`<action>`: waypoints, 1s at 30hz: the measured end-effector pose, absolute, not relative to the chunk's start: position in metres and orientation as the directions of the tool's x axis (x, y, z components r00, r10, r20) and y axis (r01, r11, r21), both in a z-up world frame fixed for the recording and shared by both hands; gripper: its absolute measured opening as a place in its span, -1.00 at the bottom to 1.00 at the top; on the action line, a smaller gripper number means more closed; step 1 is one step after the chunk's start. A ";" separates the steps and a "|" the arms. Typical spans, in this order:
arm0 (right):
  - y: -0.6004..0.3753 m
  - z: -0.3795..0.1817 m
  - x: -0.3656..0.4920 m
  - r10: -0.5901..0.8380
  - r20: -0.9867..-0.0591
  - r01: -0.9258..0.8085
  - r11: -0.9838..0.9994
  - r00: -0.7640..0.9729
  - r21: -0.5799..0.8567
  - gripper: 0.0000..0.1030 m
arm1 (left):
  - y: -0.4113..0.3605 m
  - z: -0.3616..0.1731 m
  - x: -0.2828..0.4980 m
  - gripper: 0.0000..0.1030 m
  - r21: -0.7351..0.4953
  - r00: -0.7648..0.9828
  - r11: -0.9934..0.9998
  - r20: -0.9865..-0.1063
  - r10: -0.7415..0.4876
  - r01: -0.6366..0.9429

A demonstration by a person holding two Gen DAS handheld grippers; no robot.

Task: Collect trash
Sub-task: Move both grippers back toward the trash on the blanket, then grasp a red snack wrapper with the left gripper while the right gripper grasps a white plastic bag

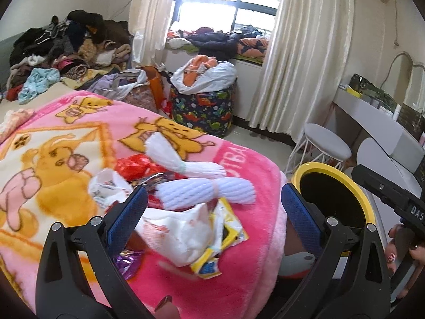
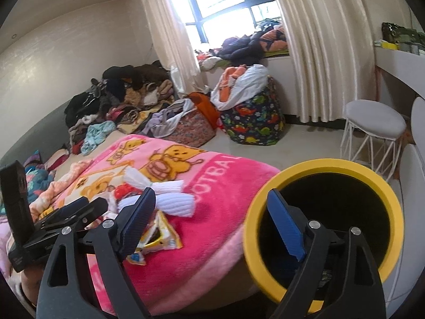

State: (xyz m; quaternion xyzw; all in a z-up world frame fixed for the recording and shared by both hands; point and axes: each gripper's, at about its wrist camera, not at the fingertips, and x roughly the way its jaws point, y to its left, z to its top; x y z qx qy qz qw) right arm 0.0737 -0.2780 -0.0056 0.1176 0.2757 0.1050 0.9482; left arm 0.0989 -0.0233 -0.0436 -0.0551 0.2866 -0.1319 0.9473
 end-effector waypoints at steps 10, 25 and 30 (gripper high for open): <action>-0.230 -0.004 0.072 0.358 -0.506 -0.244 0.929 0.785 0.280 0.65 | 0.017 -0.049 0.097 0.79 -0.192 0.818 0.971 -0.529 -0.225 0.144; -0.157 -0.028 0.077 0.429 -0.594 -0.390 0.898 0.681 0.202 0.73 | 0.093 -0.080 0.089 0.79 -0.161 0.795 0.984 -0.586 -0.156 0.074; -0.146 -0.038 0.086 0.436 -0.623 -0.404 0.892 0.649 0.204 0.73 | 0.115 -0.096 0.093 0.71 -0.174 0.760 0.979 -0.621 -0.191 0.103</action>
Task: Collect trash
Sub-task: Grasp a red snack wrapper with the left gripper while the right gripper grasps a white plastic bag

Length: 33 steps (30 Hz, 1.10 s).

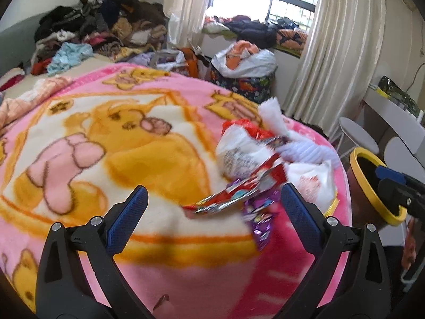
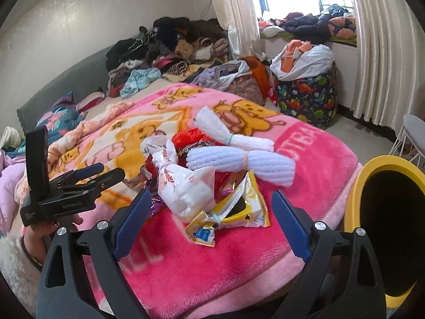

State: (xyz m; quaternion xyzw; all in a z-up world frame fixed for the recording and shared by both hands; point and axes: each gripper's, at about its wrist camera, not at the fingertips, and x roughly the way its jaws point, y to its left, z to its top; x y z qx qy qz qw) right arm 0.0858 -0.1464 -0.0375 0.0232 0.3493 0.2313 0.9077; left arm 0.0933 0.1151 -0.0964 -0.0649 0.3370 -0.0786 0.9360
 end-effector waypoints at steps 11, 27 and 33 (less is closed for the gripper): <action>-0.122 -0.055 0.111 0.432 -0.693 -0.424 0.884 0.578 0.197 0.73 | 0.112 -0.118 0.108 0.21 -0.096 0.686 0.961 -0.682 -0.254 0.259; -0.078 -0.083 0.132 0.392 -0.801 -0.480 0.864 0.453 0.151 0.03 | 0.102 -0.128 0.116 -0.60 -0.087 0.639 0.947 -0.719 -0.274 0.309; -0.082 -0.077 0.128 0.429 -0.775 -0.497 0.851 0.465 0.173 -0.10 | 0.105 -0.127 0.111 -0.72 -0.098 0.647 0.956 -0.716 -0.261 0.277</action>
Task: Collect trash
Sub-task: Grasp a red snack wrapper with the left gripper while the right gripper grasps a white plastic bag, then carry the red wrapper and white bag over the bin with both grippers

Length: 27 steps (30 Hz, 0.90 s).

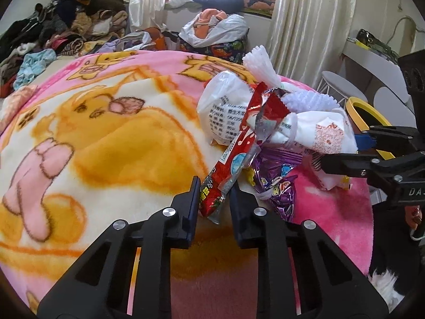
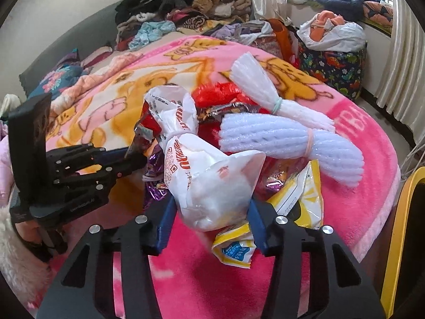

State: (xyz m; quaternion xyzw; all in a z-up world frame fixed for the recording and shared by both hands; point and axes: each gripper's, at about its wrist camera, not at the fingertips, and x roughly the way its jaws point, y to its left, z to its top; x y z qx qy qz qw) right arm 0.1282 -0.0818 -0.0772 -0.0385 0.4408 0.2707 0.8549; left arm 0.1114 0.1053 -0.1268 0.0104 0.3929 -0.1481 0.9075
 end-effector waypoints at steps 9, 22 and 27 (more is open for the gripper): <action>-0.090 -0.062 0.116 0.494 -0.713 -0.506 0.833 0.498 0.223 -0.13 | 0.112 -0.117 0.102 -0.87 -0.134 0.676 0.967 -0.693 -0.249 0.218; -0.107 -0.040 0.101 0.526 -0.650 -0.478 0.835 0.549 0.272 -0.13 | 0.102 -0.086 0.089 -0.88 -0.125 0.729 0.967 -0.637 -0.250 0.222; -0.123 -0.028 0.096 0.522 -0.613 -0.448 0.846 0.592 0.288 -0.13 | 0.091 -0.077 0.086 -0.88 -0.117 0.740 0.963 -0.620 -0.261 0.242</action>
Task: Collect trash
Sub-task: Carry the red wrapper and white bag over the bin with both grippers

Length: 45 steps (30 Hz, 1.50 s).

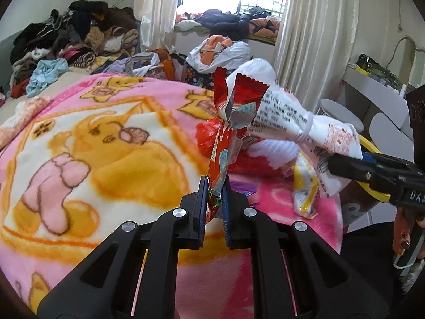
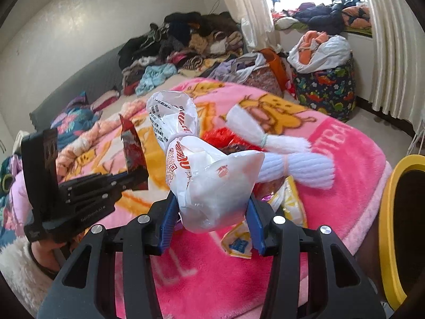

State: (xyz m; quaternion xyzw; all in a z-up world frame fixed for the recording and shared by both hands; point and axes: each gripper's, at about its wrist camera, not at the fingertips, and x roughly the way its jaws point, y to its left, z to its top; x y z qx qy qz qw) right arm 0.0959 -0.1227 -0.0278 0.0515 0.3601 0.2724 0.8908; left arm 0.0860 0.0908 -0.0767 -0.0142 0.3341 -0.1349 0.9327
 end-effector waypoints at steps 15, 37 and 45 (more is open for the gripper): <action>-0.167 -0.010 0.091 0.496 -0.570 -0.380 0.869 0.655 0.319 -0.13 | 0.051 -0.053 0.081 -0.88 -0.098 0.754 0.944 -0.577 -0.313 0.316; -0.227 0.000 0.081 0.436 -0.531 -0.276 0.893 0.727 0.355 -0.13 | -0.005 -0.042 0.081 -0.88 -0.063 0.738 0.912 -0.566 -0.367 0.405; -0.256 0.000 0.082 0.401 -0.523 -0.218 0.900 0.752 0.377 -0.13 | -0.023 -0.043 0.082 -0.88 -0.056 0.729 0.901 -0.568 -0.383 0.430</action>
